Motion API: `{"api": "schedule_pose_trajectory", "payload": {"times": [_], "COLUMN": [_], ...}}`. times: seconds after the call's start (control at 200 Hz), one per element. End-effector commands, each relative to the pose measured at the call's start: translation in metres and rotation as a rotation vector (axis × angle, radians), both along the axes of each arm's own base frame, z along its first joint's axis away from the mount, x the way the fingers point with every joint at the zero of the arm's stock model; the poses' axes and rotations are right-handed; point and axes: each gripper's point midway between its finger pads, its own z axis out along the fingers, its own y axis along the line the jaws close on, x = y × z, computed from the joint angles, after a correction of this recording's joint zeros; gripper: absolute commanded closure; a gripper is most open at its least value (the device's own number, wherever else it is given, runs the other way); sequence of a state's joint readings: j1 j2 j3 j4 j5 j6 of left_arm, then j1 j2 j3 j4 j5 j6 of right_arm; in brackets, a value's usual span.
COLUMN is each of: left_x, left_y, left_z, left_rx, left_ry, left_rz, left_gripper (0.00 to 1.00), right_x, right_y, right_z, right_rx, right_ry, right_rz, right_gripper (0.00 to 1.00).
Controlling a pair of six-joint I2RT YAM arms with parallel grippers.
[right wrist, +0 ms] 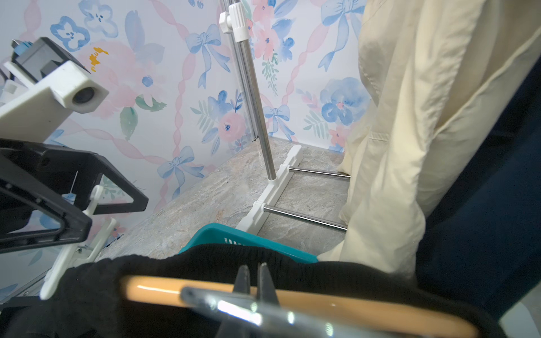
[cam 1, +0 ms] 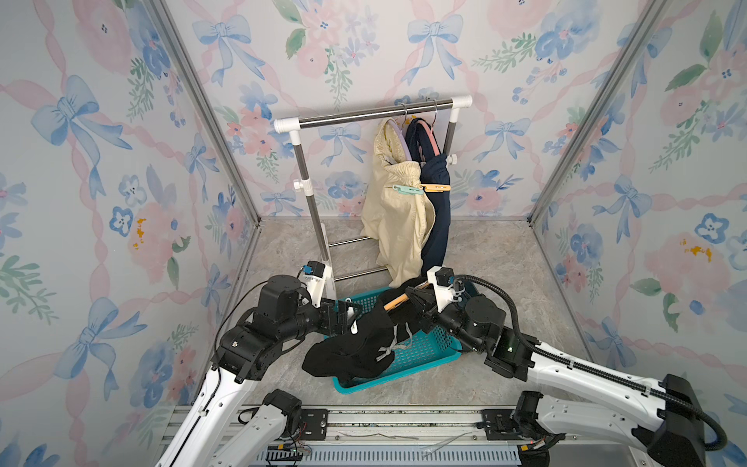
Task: Remove the clothespins securing shorts to the hanger
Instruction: Remove the clothespin from the hanger.
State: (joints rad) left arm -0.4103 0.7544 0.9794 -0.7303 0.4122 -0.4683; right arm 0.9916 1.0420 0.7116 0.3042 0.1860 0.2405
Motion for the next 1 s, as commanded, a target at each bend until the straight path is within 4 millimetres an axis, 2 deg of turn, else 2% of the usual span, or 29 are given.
{"api": "schedule_pose_trajectory", "payload": {"times": [0.0,0.215,0.495,0.825,0.995], "left_x": [-0.008,-0.009,-0.004,-0.003,-0.005], "left_y": [-0.016,-0.027,-0.027,-0.026,-0.026], "left_z": [0.0,-0.002,0.003,0.0,-0.006], "left_rx": [-0.089,-0.139,-0.17,-0.176,-0.183], "left_ry": [0.055,0.103,0.086,0.089,0.116], "left_rz": [-0.085,-0.142,-0.13,-0.125,-0.13], "left_gripper": [0.15,0.22,0.32,0.5,0.5], "right_x": [0.005,0.006,0.006,0.008,0.008], "right_y": [-0.006,-0.004,0.002,0.007,0.005], "right_z": [0.014,0.014,0.014,0.014,0.014], "right_rx": [0.064,0.069,0.063,0.057,0.059], "right_ry": [-0.016,-0.013,-0.005,0.003,0.002], "right_rz": [-0.024,-0.02,-0.002,0.006,-0.002], "right_gripper": [1.0,1.0,1.0,1.0,1.0]}}
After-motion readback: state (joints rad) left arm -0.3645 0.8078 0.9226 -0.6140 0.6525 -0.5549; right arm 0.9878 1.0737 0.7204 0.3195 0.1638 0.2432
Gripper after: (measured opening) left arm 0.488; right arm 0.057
